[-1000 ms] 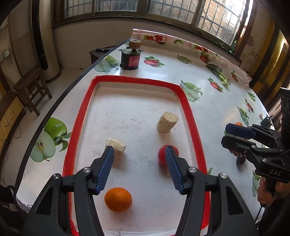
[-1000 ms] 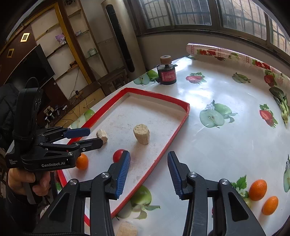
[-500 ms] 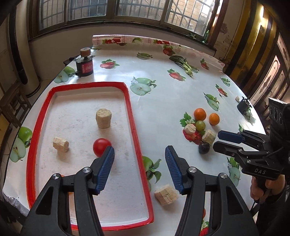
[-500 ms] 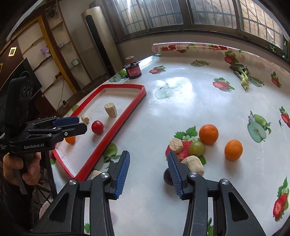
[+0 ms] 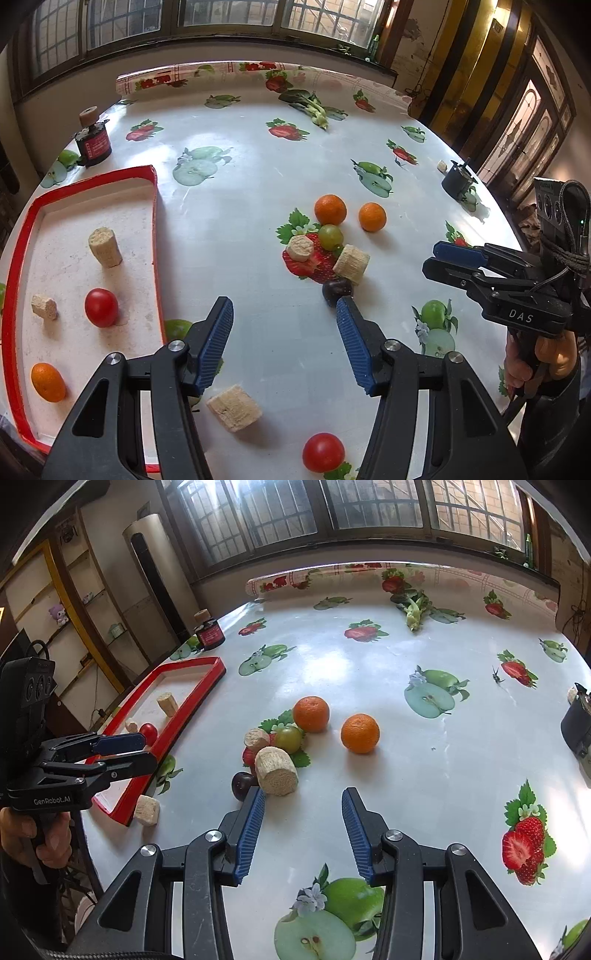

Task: Organize fruits
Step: 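Move both open tools back to the remaining pile, then grasp an orange with the right tool while the left grasps a beige cylinder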

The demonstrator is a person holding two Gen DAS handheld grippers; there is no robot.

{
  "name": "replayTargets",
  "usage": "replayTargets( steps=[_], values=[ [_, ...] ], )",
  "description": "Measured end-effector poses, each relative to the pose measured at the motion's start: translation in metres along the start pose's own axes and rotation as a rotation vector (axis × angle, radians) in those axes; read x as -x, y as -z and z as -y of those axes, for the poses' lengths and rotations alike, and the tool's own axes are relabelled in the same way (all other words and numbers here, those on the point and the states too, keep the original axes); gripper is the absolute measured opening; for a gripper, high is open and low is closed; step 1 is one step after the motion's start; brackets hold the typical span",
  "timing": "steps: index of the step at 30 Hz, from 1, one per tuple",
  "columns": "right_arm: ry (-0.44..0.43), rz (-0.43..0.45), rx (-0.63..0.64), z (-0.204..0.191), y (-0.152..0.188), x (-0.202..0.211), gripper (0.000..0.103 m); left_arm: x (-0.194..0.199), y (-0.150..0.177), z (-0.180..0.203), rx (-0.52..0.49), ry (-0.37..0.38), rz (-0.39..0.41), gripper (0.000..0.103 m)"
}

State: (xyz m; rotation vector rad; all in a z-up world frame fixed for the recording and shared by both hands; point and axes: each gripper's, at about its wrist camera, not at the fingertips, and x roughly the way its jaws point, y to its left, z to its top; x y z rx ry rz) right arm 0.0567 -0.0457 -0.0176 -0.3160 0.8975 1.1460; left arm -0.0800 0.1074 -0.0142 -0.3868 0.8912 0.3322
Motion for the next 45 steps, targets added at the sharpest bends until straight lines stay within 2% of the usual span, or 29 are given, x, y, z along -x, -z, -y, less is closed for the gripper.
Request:
replayTargets(
  steps=[14,27,29,31,32,33,45],
  values=[
    [0.033,-0.008,-0.036,0.034,-0.016,-0.022,0.046,-0.045,-0.015,0.047,-0.095,0.085,-0.069,0.057],
    [0.027,-0.057,-0.034,0.044,-0.042,-0.072,0.046,-0.085,-0.030,0.057,-0.116,0.101,-0.109,0.056],
    [0.031,-0.064,-0.032,0.045,-0.046,-0.079,0.045,-0.090,-0.030,0.058,-0.121,0.112,-0.117,0.047],
    [0.029,-0.078,-0.031,0.045,-0.047,-0.087,0.044,-0.095,-0.030,0.057,-0.123,0.117,-0.128,0.029],
    [0.030,-0.082,-0.030,0.045,-0.046,-0.089,0.042,-0.097,-0.029,0.057,-0.119,0.128,-0.131,0.027],
    [0.038,-0.074,-0.024,0.044,-0.046,-0.089,0.035,-0.096,-0.029,0.056,-0.115,0.135,-0.126,0.027],
    [0.043,-0.027,-0.033,0.041,-0.037,-0.053,0.035,-0.057,-0.022,0.048,-0.112,0.112,-0.058,0.027]
  ],
)
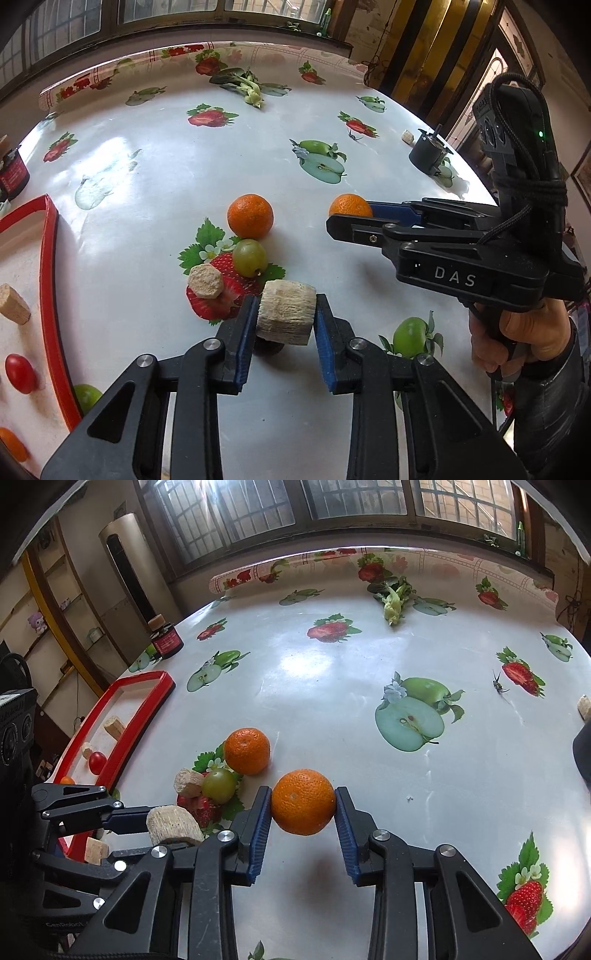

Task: Organize fruits
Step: 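Grasp an orange with the right tool while the left grasps a beige cylinder, then carry orange and beige cylinder into the red tray and open both tools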

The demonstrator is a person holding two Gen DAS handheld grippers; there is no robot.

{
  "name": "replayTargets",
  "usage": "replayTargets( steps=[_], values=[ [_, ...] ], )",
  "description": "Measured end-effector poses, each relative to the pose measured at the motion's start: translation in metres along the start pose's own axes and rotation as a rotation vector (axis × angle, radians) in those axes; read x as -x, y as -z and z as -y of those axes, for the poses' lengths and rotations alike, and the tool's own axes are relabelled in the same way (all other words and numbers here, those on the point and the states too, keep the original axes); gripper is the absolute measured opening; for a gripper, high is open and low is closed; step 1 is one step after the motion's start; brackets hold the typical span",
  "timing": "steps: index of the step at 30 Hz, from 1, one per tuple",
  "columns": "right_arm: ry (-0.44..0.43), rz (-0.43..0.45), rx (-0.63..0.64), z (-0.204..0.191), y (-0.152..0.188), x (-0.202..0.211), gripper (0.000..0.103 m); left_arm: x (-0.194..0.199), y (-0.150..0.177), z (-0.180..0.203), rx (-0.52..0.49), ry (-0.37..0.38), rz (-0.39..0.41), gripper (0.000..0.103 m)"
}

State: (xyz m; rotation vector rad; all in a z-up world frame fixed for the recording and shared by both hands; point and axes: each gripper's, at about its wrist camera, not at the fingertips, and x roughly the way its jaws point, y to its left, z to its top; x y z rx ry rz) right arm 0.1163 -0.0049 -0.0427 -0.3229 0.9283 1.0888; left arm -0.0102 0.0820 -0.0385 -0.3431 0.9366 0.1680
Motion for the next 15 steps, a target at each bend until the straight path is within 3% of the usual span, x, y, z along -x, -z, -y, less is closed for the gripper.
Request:
replayTargets(
  steps=[15],
  values=[
    [-0.030,0.029,0.031,-0.029,0.005,0.027,0.035,0.048,0.017,-0.035,0.058,-0.062,0.067,0.027]
  ],
)
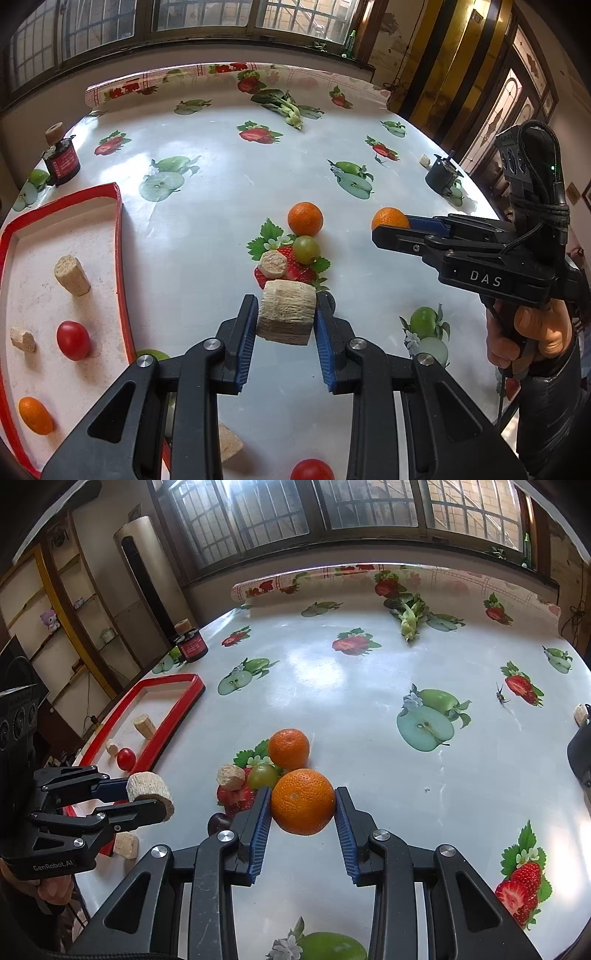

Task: Organize fruits
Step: 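Carry orange and beige cylinder into the red tray and open both tools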

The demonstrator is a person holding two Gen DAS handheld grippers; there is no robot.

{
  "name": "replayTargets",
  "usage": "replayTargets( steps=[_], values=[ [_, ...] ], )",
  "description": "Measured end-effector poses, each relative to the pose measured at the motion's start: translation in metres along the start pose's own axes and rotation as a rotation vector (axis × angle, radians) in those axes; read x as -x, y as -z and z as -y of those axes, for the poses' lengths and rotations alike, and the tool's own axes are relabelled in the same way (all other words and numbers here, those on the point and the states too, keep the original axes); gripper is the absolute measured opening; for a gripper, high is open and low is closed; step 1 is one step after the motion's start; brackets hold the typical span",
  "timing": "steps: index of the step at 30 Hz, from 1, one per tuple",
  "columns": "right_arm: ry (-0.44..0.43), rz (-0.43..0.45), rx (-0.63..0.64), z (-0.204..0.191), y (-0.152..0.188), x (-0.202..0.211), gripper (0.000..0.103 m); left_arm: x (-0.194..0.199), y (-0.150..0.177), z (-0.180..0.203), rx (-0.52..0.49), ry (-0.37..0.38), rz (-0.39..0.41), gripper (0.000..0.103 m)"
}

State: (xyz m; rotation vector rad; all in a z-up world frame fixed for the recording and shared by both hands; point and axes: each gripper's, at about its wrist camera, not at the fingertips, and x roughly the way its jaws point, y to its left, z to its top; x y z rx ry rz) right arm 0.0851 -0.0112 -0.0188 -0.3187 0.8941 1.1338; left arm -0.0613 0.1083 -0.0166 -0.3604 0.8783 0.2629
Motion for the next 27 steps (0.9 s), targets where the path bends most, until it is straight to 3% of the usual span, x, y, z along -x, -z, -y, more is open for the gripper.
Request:
replayTargets(
  steps=[27],
  values=[
    [-0.062,-0.008,0.117,-0.077,-0.022,-0.016,0.035,0.048,0.016,-0.071,0.123,-0.073,0.080,0.027]
  ],
)
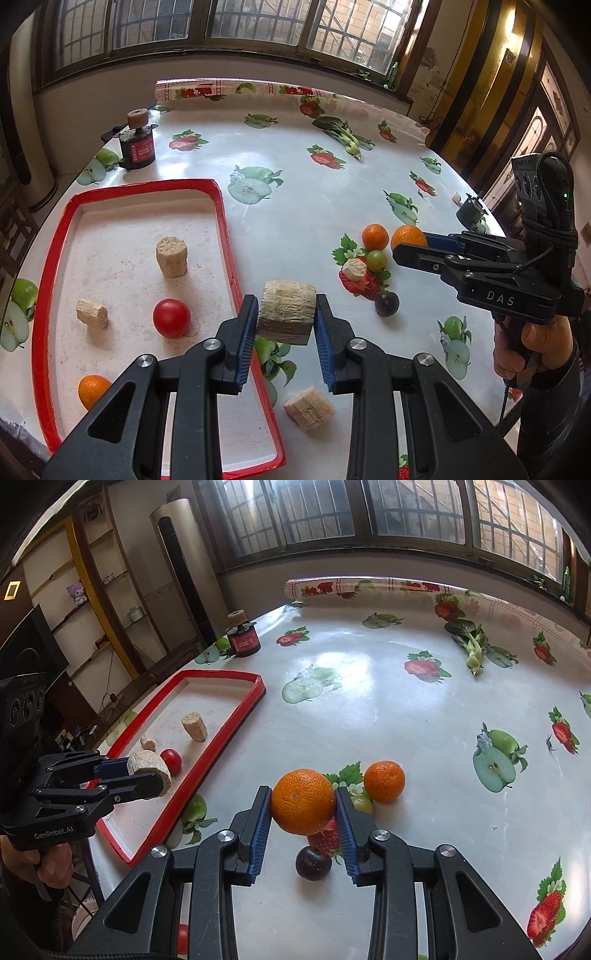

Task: Organize fruits
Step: 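Carry orange and beige cylinder into the red tray and open both tools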

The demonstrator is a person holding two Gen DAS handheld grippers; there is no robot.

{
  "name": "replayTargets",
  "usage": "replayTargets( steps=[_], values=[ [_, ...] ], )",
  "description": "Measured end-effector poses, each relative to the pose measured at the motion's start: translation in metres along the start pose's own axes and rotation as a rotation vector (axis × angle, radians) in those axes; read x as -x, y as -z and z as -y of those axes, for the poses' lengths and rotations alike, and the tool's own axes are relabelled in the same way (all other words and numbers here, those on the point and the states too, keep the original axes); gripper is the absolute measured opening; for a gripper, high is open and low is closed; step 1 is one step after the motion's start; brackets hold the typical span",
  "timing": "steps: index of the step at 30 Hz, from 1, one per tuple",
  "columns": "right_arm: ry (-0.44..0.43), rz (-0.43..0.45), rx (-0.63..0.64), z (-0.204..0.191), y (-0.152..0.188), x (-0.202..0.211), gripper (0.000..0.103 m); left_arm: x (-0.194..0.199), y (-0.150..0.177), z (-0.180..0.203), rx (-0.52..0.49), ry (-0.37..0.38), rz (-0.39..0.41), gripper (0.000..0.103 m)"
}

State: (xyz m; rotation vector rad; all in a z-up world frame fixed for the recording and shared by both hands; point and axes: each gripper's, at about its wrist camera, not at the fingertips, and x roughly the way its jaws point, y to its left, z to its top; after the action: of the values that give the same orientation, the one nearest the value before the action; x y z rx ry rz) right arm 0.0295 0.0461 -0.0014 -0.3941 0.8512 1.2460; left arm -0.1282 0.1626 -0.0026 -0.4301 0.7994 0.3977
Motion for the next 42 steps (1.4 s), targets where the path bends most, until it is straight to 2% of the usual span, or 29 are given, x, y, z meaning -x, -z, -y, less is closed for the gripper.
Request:
replayTargets(
  steps=[15,23,34,42],
  values=[
    [-0.062,0.008,0.051,-0.045,-0.032,-0.028,0.034,0.016,-0.005,-0.060,0.103,-0.052,0.040,0.027],
    [-0.104,0.000,0.081,-0.072,-0.060,-0.058,0.034,0.016,-0.021,-0.098,0.149,-0.096,0.045,0.027],
    [-0.136,-0.060,0.102,-0.102,-0.099,-0.129,0.034,-0.026,-0.040,-0.157,0.222,-0.189,-0.035,0.027],
    [-0.124,-0.128,0.115,-0.107,-0.108,-0.179,0.034,-0.054,-0.038,-0.169,0.238,-0.213,-0.087,0.028]
  ],
)
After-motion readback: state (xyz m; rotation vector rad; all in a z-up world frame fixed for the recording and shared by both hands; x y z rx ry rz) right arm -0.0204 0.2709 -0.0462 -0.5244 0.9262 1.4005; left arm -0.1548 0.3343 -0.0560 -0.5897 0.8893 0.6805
